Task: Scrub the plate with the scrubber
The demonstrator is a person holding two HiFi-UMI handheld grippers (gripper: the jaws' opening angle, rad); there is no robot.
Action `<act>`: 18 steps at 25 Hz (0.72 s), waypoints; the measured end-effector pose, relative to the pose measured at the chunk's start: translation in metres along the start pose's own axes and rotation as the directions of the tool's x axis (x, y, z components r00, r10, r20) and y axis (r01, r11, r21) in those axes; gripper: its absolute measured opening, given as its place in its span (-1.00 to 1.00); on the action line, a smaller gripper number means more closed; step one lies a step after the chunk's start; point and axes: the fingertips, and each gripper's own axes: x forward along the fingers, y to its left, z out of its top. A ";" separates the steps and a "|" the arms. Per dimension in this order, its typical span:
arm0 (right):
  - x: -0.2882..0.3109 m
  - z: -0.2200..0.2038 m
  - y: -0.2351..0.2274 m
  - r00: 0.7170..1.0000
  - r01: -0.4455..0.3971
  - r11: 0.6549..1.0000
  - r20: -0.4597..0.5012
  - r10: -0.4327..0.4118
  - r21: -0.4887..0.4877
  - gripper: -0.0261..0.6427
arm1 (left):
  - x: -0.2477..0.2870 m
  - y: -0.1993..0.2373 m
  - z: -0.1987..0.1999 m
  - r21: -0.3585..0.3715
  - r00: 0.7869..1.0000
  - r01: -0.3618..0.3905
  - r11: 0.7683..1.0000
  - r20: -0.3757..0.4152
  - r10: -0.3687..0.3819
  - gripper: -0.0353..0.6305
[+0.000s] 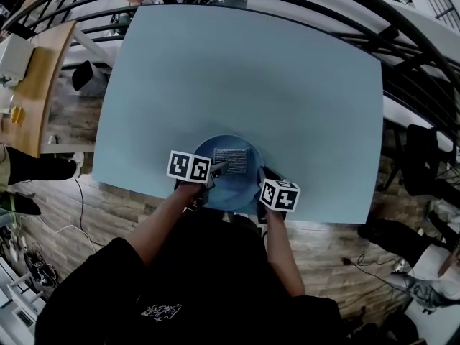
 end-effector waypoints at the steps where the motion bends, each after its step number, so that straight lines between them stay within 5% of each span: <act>1: 0.000 0.000 0.000 1.000 0.000 1.000 0.001 0.000 0.001 -0.87 | -0.002 0.002 0.002 0.001 1.000 -0.010 1.000 0.006 0.010 -0.62; 18: 0.000 0.002 -0.002 1.000 -0.025 0.999 -0.008 0.024 -0.023 -0.87 | -0.058 0.039 0.015 -0.030 0.973 -0.205 0.978 0.102 0.207 -0.61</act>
